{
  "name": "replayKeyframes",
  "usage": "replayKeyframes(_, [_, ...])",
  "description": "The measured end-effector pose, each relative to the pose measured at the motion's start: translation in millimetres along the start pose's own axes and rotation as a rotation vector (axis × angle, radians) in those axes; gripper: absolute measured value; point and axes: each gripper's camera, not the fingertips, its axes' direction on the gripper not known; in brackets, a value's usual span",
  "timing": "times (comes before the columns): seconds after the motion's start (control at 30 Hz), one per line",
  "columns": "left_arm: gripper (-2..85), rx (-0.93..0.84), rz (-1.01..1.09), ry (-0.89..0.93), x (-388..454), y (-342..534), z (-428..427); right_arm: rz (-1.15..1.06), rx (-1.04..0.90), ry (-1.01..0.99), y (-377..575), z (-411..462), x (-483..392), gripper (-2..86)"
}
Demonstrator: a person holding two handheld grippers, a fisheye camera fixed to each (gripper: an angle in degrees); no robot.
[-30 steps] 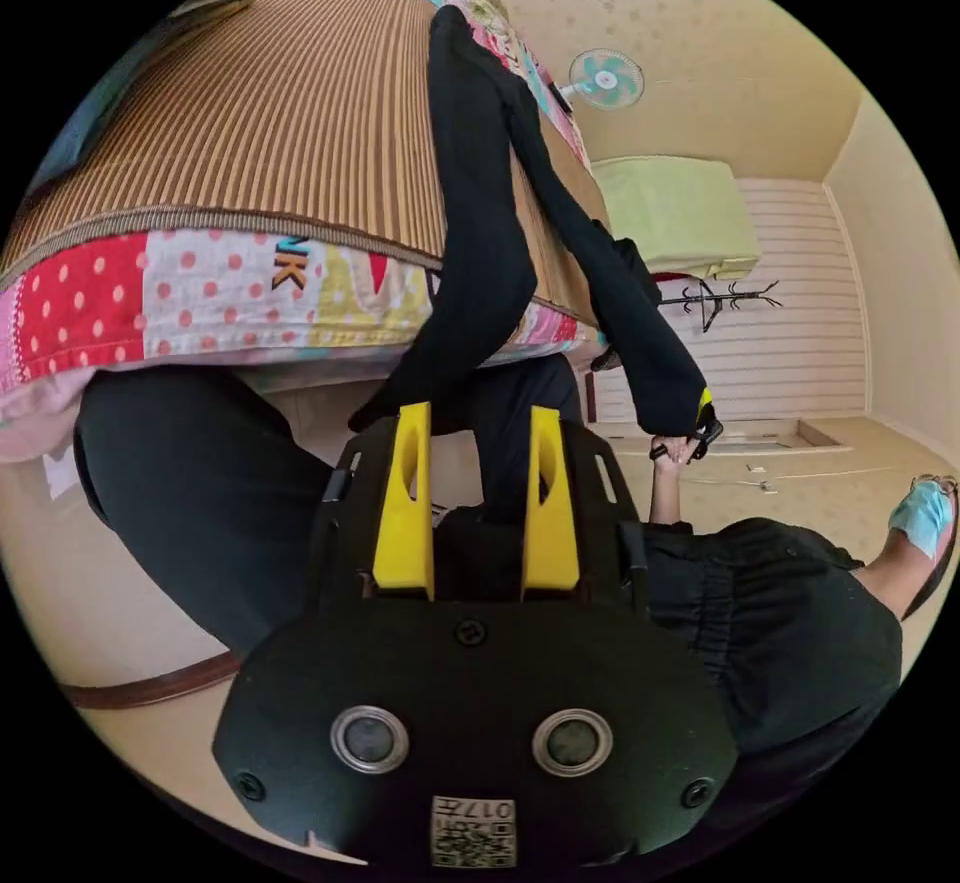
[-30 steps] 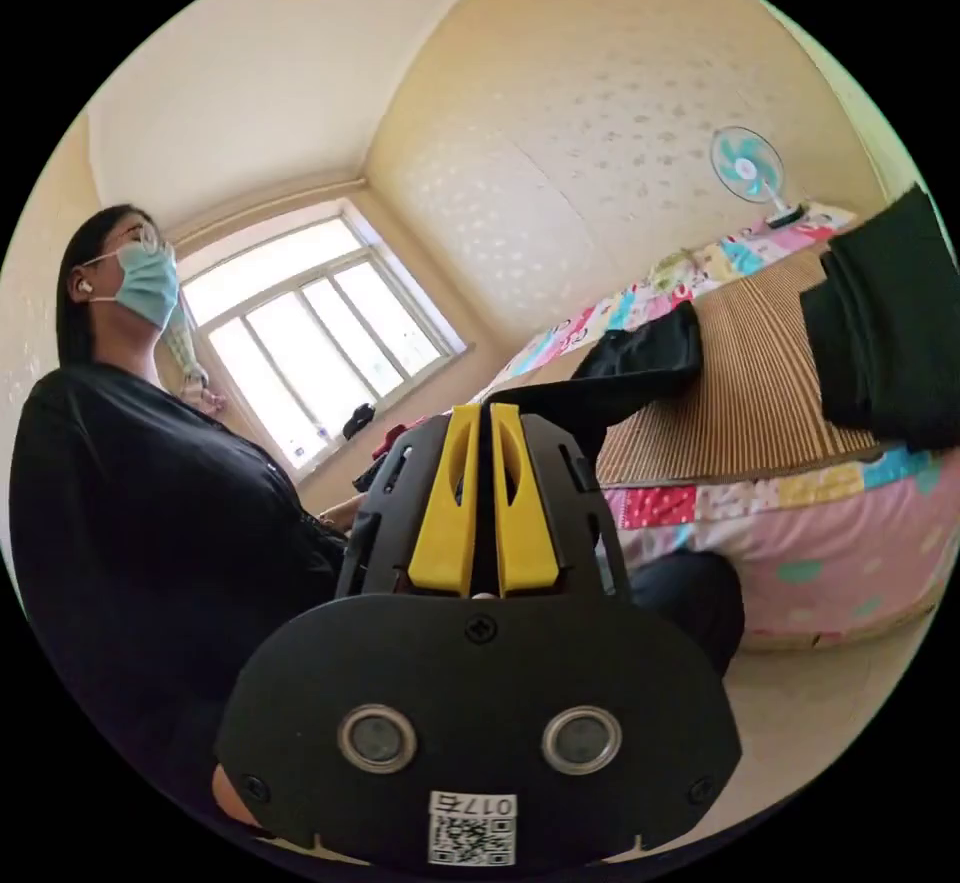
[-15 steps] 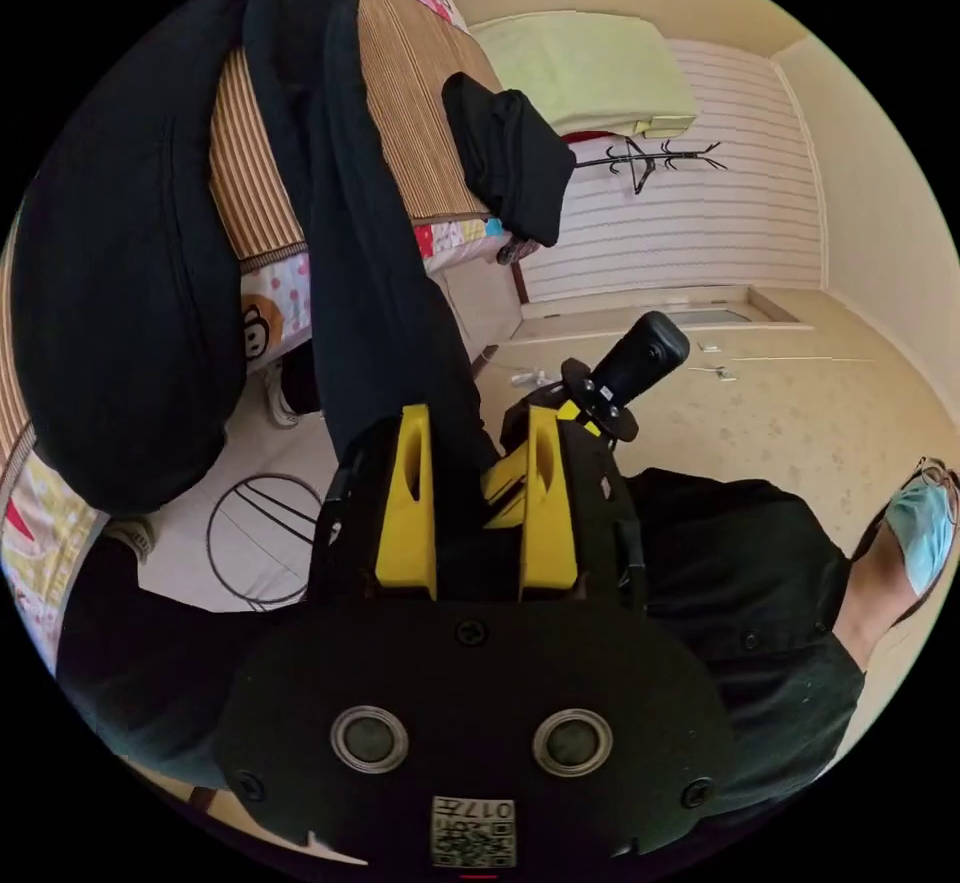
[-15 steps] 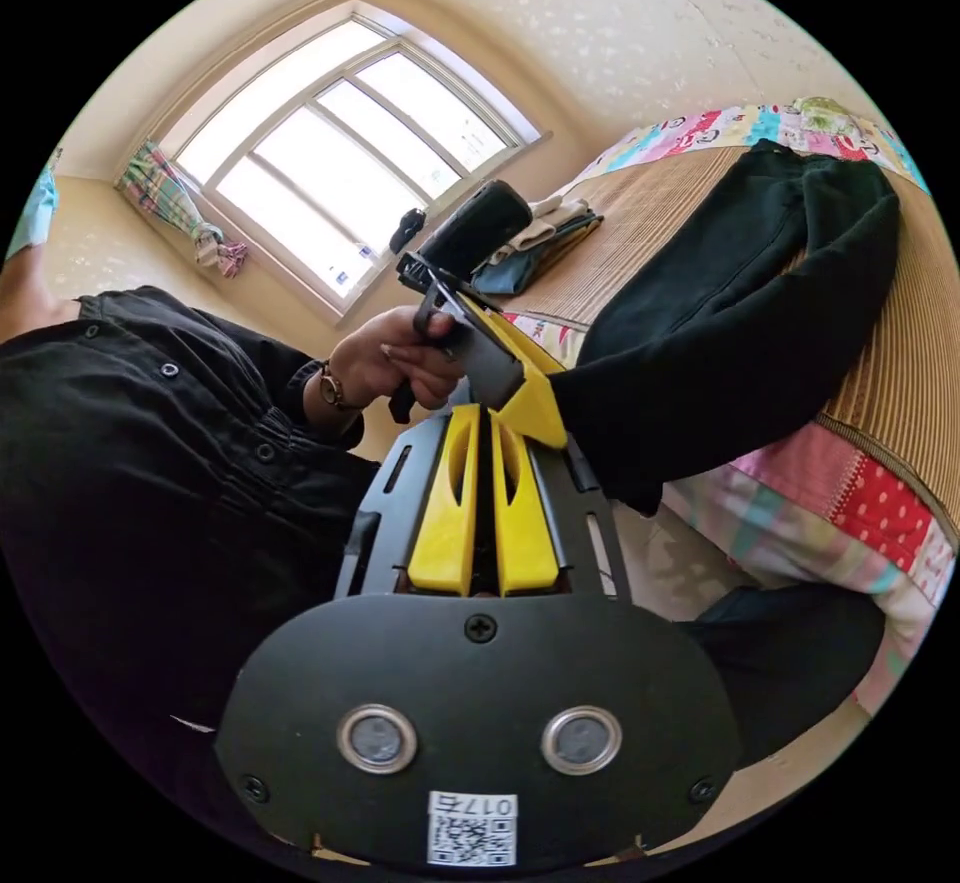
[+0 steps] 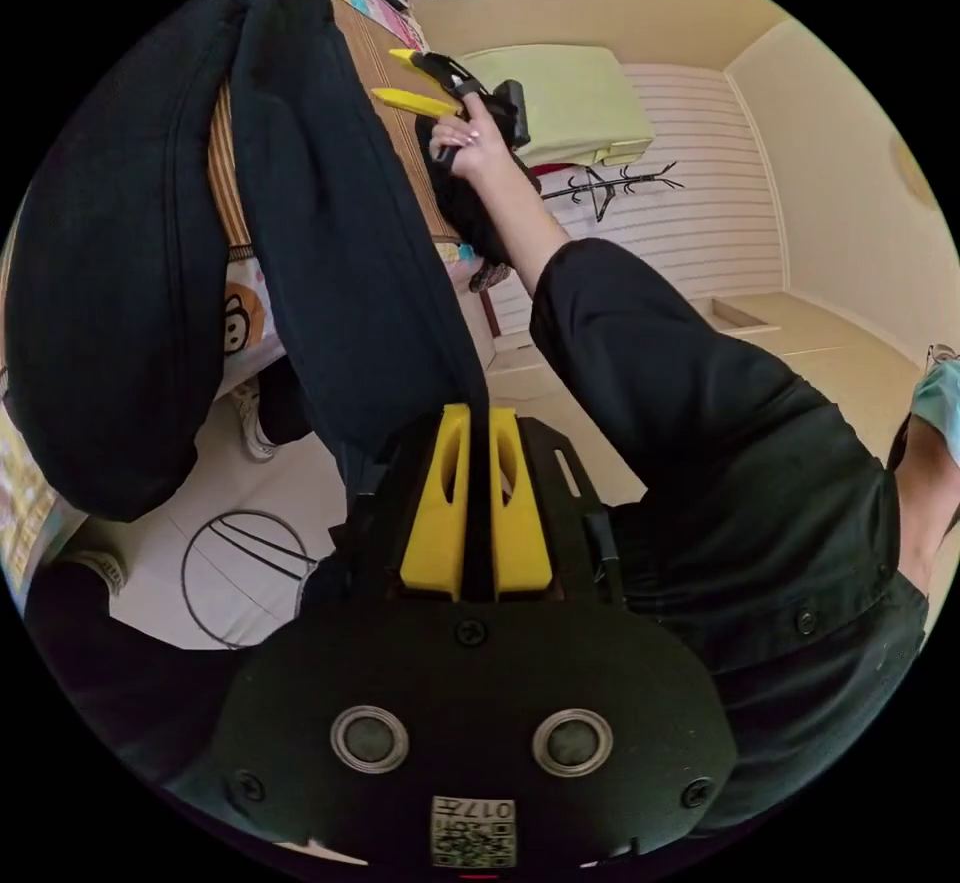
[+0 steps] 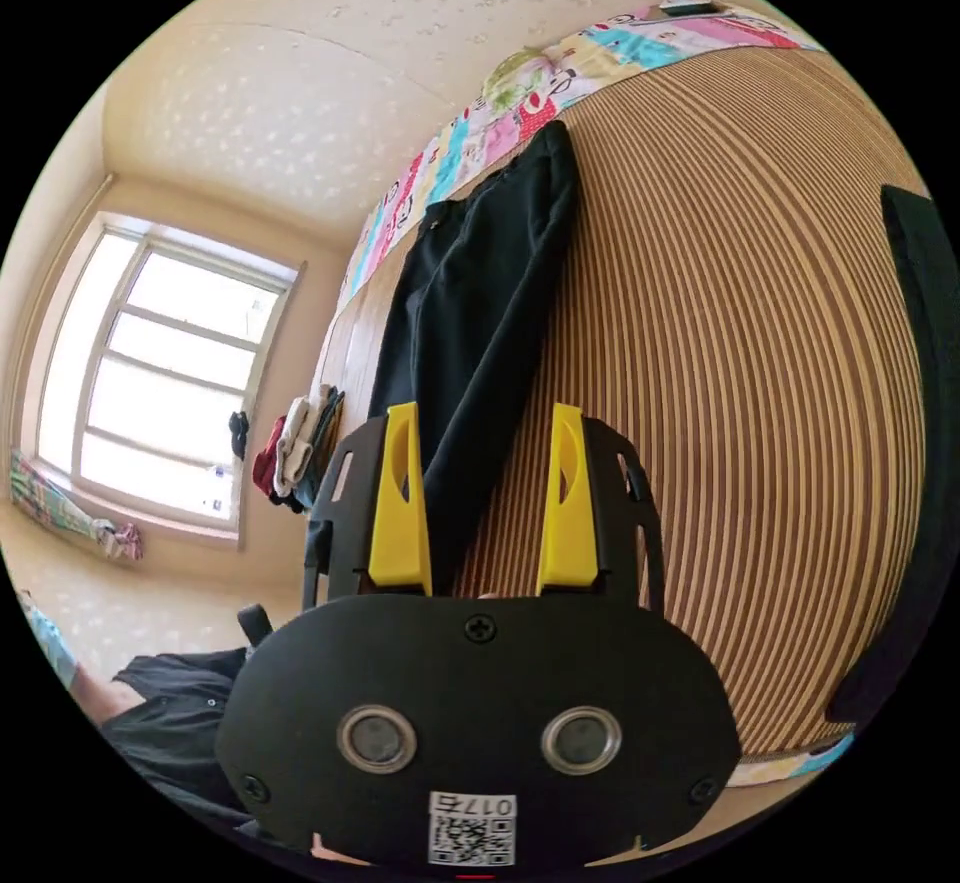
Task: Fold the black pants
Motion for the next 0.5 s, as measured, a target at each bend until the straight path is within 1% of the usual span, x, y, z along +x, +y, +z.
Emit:
replayKeyframes(0.07, [3.5, 0.030, -0.016, 0.063, -7.6, 6.6, -0.8, 0.098, 0.041, 0.006, -32.9, 27.0, 12.1, 14.0])
replayKeyframes(0.13, [3.4, 0.067, -0.014, 0.111, -12.9, 13.2, -6.7, 0.175, 0.136, 0.090, -59.4, 44.6, 2.9, 6.3])
replayKeyframes(0.17, [3.3, 0.103, -0.014, 0.142, -17.4, 18.9, -13.1, 0.169, 0.168, 0.119, -64.8, 45.6, -7.1, 5.5])
replayKeyframes(0.2, [3.2, 0.123, -0.015, 0.154, -20.0, 22.2, -16.8, 0.097, 0.245, 0.198, -74.4, 46.4, -41.3, 4.0])
replayKeyframes(0.23, [3.1, 0.162, -0.016, 0.176, -25.7, 29.3, -24.0, -0.026, 0.312, 0.317, -80.4, 51.1, -88.2, 3.5])
replayKeyframes(0.27, [2.9, 0.208, -0.026, 0.193, -32.6, 38.3, -31.9, -0.099, 0.340, 0.366, -81.9, 56.2, -113.7, 3.2])
replayKeyframes(0.3, [2.9, 0.233, -0.032, 0.207, -36.3, 43.3, -36.1, -0.249, 0.372, 0.414, -83.3, 70.4, -163.5, 3.1])
replayKeyframes(0.33, [2.8, 0.274, -0.047, 0.243, -43.7, 53.1, -43.7, -0.363, 0.375, 0.414, -84.5, 88.2, -208.4, 3.1])
replayKeyframes(0.37, [2.9, 0.306, -0.065, 0.273, -50.2, 63.1, -50.4, -0.399, 0.365, 0.397, -85.9, 97.8, -226.7, 3.1])
replayKeyframes(0.43, [3.0, 0.358, -0.088, 0.288, -57.6, 80.3, -60.7, -0.450, 0.270, 0.245, -97.1, 141.9, -274.1, 3.6])
replayKeyframes(0.47, [3.3, 0.392, -0.108, 0.273, -62.4, 92.7, -67.9, -0.450, 0.238, 0.198, -100.1, 154.2, -279.5, 3.9])
replayKeyframes(0.5, [3.5, 0.405, -0.123, 0.258, -65.2, 98.8, -71.4, -0.459, 0.156, 0.121, -104.8, 180.7, -285.6, 4.5])
